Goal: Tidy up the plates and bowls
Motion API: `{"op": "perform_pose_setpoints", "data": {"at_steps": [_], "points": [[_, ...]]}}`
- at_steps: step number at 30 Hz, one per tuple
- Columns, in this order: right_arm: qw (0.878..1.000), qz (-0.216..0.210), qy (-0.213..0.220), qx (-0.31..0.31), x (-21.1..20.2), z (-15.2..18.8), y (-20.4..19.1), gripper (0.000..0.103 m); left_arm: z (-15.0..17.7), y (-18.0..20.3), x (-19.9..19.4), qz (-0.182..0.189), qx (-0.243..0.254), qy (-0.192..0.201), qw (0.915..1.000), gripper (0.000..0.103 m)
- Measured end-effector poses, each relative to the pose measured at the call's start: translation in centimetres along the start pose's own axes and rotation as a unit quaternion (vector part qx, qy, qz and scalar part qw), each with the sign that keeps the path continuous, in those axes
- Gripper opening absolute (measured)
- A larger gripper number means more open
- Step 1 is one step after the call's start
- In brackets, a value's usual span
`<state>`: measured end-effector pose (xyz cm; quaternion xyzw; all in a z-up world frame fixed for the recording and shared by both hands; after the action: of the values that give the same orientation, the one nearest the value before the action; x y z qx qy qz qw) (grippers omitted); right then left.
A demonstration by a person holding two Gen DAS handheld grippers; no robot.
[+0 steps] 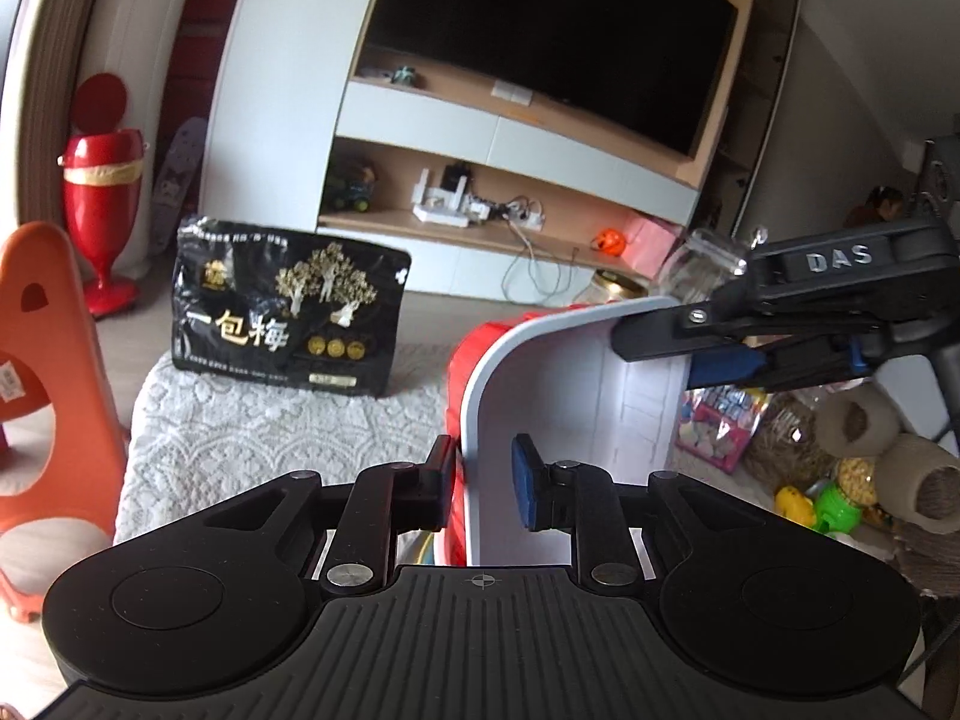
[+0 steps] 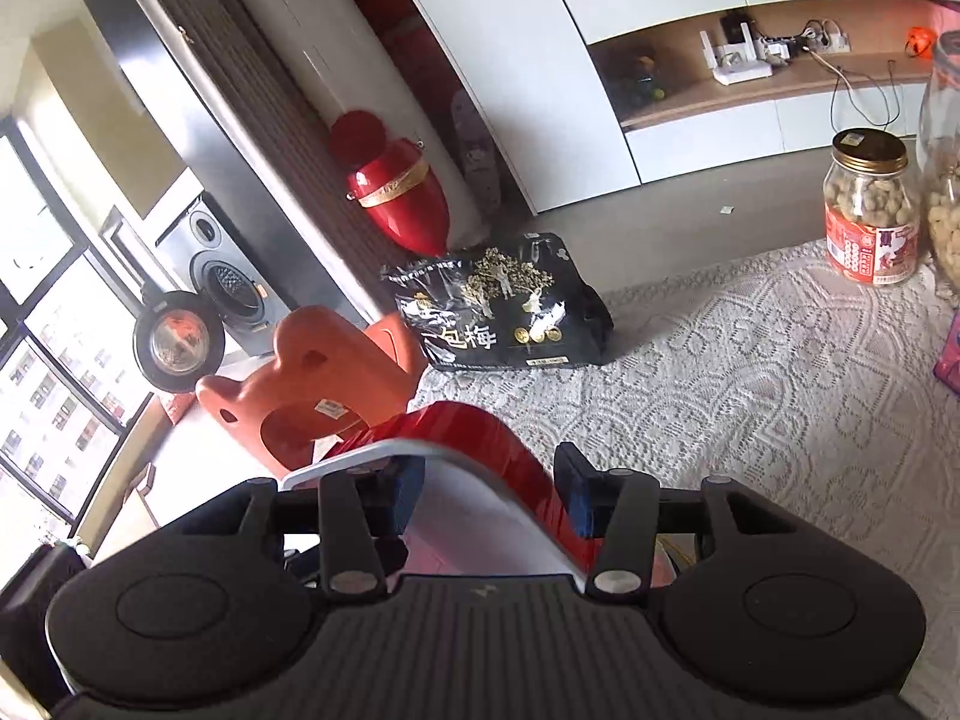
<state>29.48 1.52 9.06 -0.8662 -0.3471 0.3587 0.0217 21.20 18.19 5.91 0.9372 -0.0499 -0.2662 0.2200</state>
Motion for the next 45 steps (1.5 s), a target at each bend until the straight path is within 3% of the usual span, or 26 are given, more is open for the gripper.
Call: {"op": "perform_pose_setpoints", "data": {"at_steps": [3, 8, 11, 14, 20, 30, 36, 40, 43, 45], "points": [[0.999, 0.034, -0.015, -0.011, 0.0, 1.8, 1.2, 0.049, 1.0, -1.1, 1.3, -0.013, -0.017, -0.032, 0.9993, 0.023], [0.992, 0.104, -0.023, -0.064, 0.4, 4.4, 3.5, 0.048, 1.3, -1.4, 0.2, -0.016, -0.031, -0.032, 0.9989, 0.023], [0.994, 0.085, -0.048, -0.042, 1.2, 6.4, 5.0, 0.046, 2.2, -0.9, -0.4, -0.042, -0.017, -0.040, 0.9982, 0.023], [0.993, 0.092, -0.058, -0.035, 1.9, 7.9, 5.9, 0.034, 3.1, -0.5, -0.4, -0.042, -0.016, -0.053, 0.9976, 0.033], [0.993, 0.083, -0.068, -0.057, 3.8, 8.7, 5.1, 0.017, 3.1, 1.2, -0.2, -0.068, 0.022, -0.037, 0.9967, 0.028], [0.992, 0.074, -0.042, -0.090, 3.9, 8.6, 3.5, 0.020, 3.2, 0.3, 0.8, -0.108, 0.053, -0.031, 0.9923, 0.030], [0.994, 0.066, -0.033, -0.085, 3.7, 8.7, 3.8, 0.020, 3.1, 0.0, 0.7, -0.096, 0.036, -0.029, 0.9943, 0.029], [0.993, 0.063, 0.001, -0.095, 1.6, 8.9, 3.3, 0.022, 2.9, 0.4, -0.9, -0.102, 0.019, -0.009, 0.9946, 0.027], [0.992, 0.063, 0.041, -0.101, -1.2, 9.4, 2.9, 0.030, 3.1, 1.2, -2.8, -0.129, 0.018, 0.019, 0.9913, 0.027], [0.991, 0.061, 0.066, -0.099, -3.2, 10.4, 2.6, 0.043, 4.1, 2.1, -4.3, -0.141, 0.015, 0.035, 0.9892, 0.027]]}}
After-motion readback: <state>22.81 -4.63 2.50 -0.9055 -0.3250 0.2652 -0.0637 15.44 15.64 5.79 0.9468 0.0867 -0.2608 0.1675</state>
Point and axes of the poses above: each gripper's, at about its wrist camera, not at the fingertips, and x roughly the way its jaws point, y to its right, z to its underside, the point moved 6 cm from there along x, roughly the way its jaws point, and after that the axes turned 13 degrees about -x, right-handed, at the moved point
